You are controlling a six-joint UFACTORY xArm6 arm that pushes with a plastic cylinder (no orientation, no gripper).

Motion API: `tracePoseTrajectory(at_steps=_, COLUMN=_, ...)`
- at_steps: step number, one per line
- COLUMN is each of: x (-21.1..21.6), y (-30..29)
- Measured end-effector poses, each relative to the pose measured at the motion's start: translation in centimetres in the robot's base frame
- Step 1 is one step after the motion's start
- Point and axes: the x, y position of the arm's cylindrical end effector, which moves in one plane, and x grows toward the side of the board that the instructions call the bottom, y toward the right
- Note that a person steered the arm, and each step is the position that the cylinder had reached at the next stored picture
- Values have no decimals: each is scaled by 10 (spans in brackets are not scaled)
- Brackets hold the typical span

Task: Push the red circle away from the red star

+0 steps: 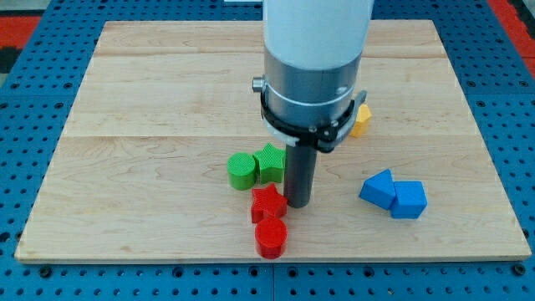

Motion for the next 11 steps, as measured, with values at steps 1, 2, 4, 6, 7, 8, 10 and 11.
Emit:
tracePoseTrajectory(at_steps=1, x=11, y=5)
tracePoseTrajectory(at_steps=2, x=23, y=43)
tracePoseTrajectory(at_steps=4, x=63, y=6)
tracePoseTrajectory(at_steps=6, x=30, y=-63)
tracePoseTrajectory(at_steps=7, x=69, y=-59)
tracePoseTrajectory(at_steps=8, x=68, y=-74)
tracePoseTrajectory(at_steps=10, x=51, y=-154)
tracePoseTrajectory(at_steps=11, x=20, y=-212)
